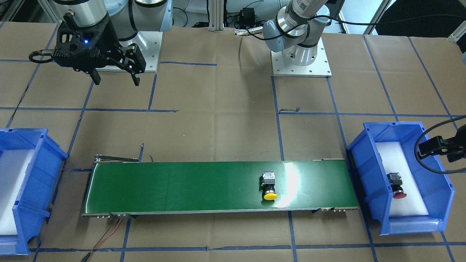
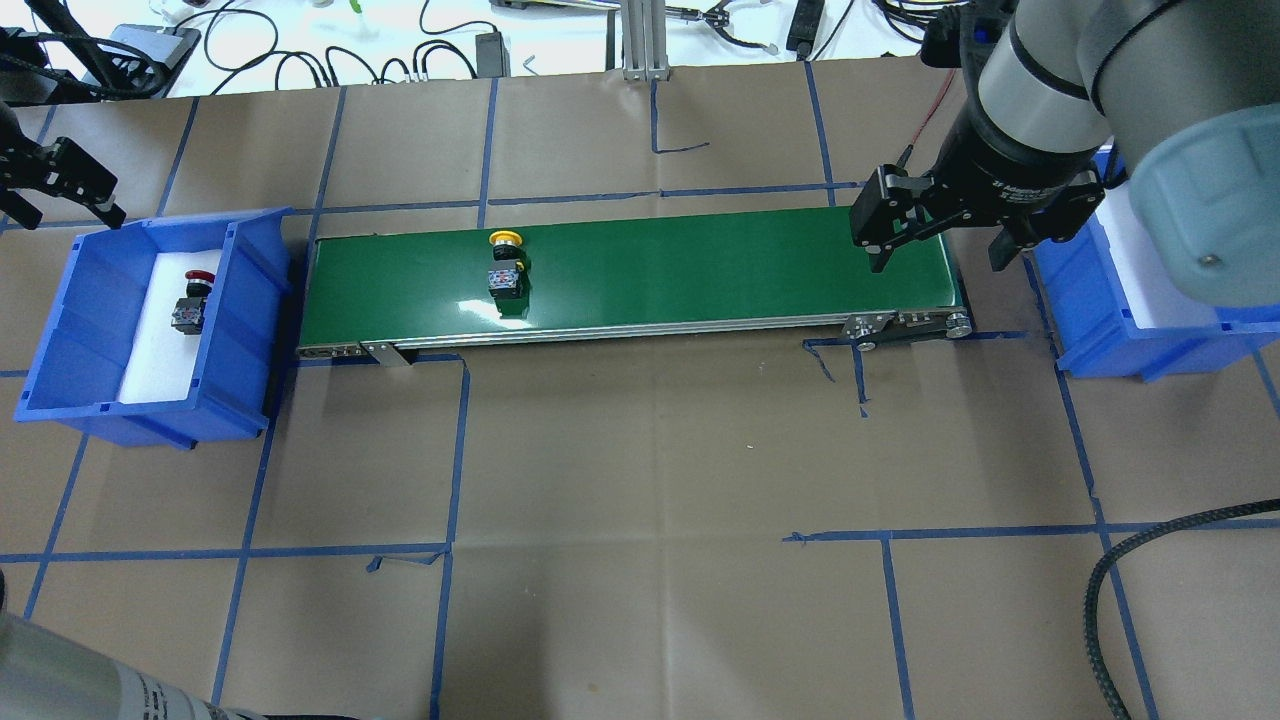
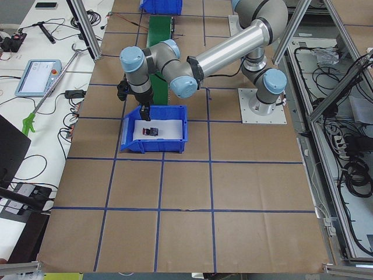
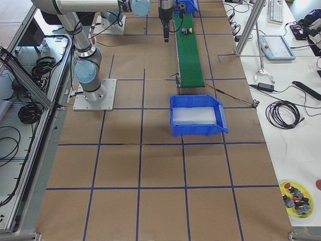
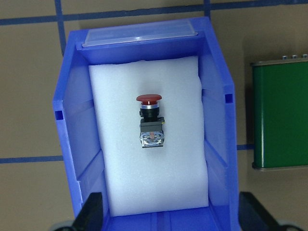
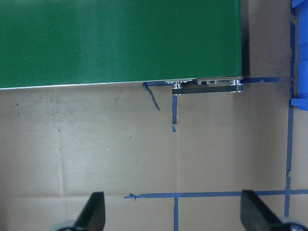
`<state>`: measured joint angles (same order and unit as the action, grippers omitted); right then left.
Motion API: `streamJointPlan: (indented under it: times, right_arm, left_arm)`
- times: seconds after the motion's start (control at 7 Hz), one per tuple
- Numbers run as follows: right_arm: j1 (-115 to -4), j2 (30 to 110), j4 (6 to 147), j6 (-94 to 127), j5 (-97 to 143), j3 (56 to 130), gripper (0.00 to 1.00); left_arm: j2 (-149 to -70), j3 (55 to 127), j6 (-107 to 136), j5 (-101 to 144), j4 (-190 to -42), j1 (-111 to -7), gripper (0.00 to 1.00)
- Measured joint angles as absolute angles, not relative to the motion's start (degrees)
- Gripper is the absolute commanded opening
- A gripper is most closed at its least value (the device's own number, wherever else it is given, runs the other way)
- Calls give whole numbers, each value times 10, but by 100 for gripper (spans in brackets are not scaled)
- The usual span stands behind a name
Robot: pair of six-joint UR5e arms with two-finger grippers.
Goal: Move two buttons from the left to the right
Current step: 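Lower the left gripper and grasp the red-capped button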
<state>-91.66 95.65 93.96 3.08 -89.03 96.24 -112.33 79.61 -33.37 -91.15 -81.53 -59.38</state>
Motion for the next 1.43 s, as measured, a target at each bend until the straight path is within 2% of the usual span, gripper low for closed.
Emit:
streamJointPlan:
  times: [0.71,1.43]
  right_arm:
    - [-916,957,939,31,-891,962,100]
    - [-917,956,939,31,-891,963,100]
  left_arm:
    - [-1182,851,-333,-910,-670,-596,100]
    - [-1228,858,-326,-910,-613,-615,100]
